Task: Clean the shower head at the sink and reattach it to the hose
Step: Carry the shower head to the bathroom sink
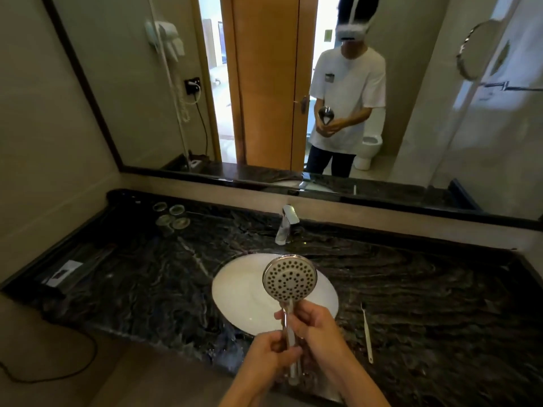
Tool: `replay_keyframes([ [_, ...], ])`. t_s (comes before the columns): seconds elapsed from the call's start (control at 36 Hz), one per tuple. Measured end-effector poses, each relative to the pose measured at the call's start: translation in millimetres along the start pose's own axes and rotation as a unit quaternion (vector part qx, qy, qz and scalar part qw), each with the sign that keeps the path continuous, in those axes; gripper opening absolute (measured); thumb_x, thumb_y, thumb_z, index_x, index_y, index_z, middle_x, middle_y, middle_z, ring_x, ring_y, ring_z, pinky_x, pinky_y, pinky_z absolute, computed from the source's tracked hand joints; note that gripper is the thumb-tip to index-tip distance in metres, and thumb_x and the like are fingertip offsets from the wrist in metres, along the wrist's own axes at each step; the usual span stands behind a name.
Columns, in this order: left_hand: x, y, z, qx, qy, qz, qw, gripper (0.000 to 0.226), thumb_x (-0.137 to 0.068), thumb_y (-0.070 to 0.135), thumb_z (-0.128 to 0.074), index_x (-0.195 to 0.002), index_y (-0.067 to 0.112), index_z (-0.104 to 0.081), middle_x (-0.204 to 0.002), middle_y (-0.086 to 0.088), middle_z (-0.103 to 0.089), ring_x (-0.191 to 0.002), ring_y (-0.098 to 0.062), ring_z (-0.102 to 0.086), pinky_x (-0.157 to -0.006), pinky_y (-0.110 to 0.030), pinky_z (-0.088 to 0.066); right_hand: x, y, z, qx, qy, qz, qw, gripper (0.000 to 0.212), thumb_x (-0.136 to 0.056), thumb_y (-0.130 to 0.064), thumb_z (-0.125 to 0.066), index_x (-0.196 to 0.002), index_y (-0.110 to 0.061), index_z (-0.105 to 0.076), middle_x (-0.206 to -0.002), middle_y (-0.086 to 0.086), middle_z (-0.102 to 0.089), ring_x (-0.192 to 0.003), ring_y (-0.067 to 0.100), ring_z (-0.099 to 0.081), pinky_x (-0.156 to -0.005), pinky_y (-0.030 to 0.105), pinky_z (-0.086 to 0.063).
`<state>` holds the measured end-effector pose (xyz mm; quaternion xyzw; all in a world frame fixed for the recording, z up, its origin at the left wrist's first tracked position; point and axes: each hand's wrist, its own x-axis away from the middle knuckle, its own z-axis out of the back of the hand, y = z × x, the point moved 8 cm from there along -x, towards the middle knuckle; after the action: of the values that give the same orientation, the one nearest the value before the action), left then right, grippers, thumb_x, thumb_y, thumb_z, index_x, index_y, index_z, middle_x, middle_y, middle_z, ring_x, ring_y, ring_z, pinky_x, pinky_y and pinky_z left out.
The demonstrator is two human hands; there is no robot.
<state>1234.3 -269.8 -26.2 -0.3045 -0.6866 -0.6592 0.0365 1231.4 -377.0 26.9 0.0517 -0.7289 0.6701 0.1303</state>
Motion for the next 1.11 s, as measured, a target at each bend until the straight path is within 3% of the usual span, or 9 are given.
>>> replay_keyframes([
  [0.14,-46,12,28,0.014,0.0,0.011,1.0,0.018,-0.087,-0.009,-0.064,-0.102,-0.003,-0.071,-0.095,-0.022,-0.076,-0.092,-0.034,-0.074,-0.079,-0.036,-0.06,-56,-3,-13,0.016,0.003,-0.014,1.0,0.017,-0.097,-0.008,-0.059,-0.108,-0.013,-0.071,-0.099,0.001,-0.078,-0.094,0.018,-0.074,-0.08,0.032,-0.06],
  [0.25,-87,22,53,0.035,-0.018,0.017,0.999,0.016,-0.088,-0.01,-0.062,-0.102,-0.008,-0.069,-0.093,-0.027,-0.074,-0.088,-0.037,-0.074,-0.074,-0.038,-0.06,-103,-1,-24,0.011,0.011,-0.029,0.999,0.017,-0.098,-0.01,-0.059,-0.109,-0.013,-0.07,-0.1,0.001,-0.078,-0.092,0.02,-0.074,-0.074,0.029,-0.059],
  [0.42,-137,37,90,0.022,-0.084,0.059,0.995,0.017,-0.093,-0.001,-0.059,-0.107,-0.008,-0.067,-0.098,-0.026,-0.074,-0.095,-0.04,-0.072,-0.087,-0.049,-0.058,-167,11,-47,0.016,0.026,-0.068,0.997,0.016,-0.099,-0.015,-0.058,-0.108,-0.017,-0.07,-0.105,0.0,-0.077,-0.094,0.031,-0.073,-0.086,0.047,-0.06],
  [0.56,-177,34,118,0.019,-0.082,0.089,0.992,0.017,-0.094,-0.006,-0.054,-0.109,-0.01,-0.062,-0.091,-0.024,-0.074,-0.088,-0.036,-0.074,-0.083,-0.048,-0.06,-209,21,-62,0.009,0.045,-0.091,0.995,0.019,-0.1,-0.014,-0.056,-0.114,-0.016,-0.068,-0.105,-0.001,-0.077,-0.094,0.026,-0.074,-0.084,0.037,-0.06],
  [0.69,-206,20,131,0.01,-0.088,0.116,0.989,0.014,-0.095,-0.005,-0.054,-0.103,-0.009,-0.064,-0.085,-0.021,-0.073,-0.08,-0.034,-0.073,-0.077,-0.043,-0.06,-235,48,-63,-0.012,0.063,-0.118,0.991,0.019,-0.1,-0.011,-0.056,-0.116,-0.012,-0.066,-0.109,0.005,-0.076,-0.094,0.041,-0.071,-0.089,0.051,-0.058],
  [0.83,-224,-2,136,0.011,-0.085,0.149,0.985,0.015,-0.096,-0.005,-0.051,-0.104,-0.007,-0.063,-0.084,-0.019,-0.074,-0.083,-0.033,-0.074,-0.078,-0.043,-0.06,-253,74,-61,-0.026,0.052,-0.154,0.986,0.02,-0.1,-0.009,-0.056,-0.117,-0.01,-0.066,-0.108,0.007,-0.076,-0.087,0.033,-0.071,-0.094,0.051,-0.056],
  [1.0,-234,-27,133,0.018,-0.071,0.181,0.981,0.016,-0.097,-0.003,-0.051,-0.107,-0.004,-0.064,-0.087,-0.018,-0.074,-0.084,-0.031,-0.074,-0.086,-0.046,-0.059,-261,107,-44,-0.02,0.052,-0.201,0.978,0.022,-0.097,-0.015,-0.062,-0.118,-0.013,-0.068,-0.106,0.006,-0.076,-0.099,0.022,-0.072,-0.089,0.03,-0.058],
  [1.11,-236,-39,129,0.037,-0.048,0.193,0.979,0.014,-0.095,-0.009,-0.051,-0.097,-0.006,-0.065,-0.081,-0.019,-0.072,-0.078,-0.031,-0.07,-0.087,-0.047,-0.058,-262,129,-5,0.031,0.069,-0.235,0.969,0.027,-0.092,-0.02,-0.069,-0.118,-0.018,-0.065,-0.11,0.01,-0.073,-0.099,0.021,-0.067,-0.084,0.029,-0.055],
])
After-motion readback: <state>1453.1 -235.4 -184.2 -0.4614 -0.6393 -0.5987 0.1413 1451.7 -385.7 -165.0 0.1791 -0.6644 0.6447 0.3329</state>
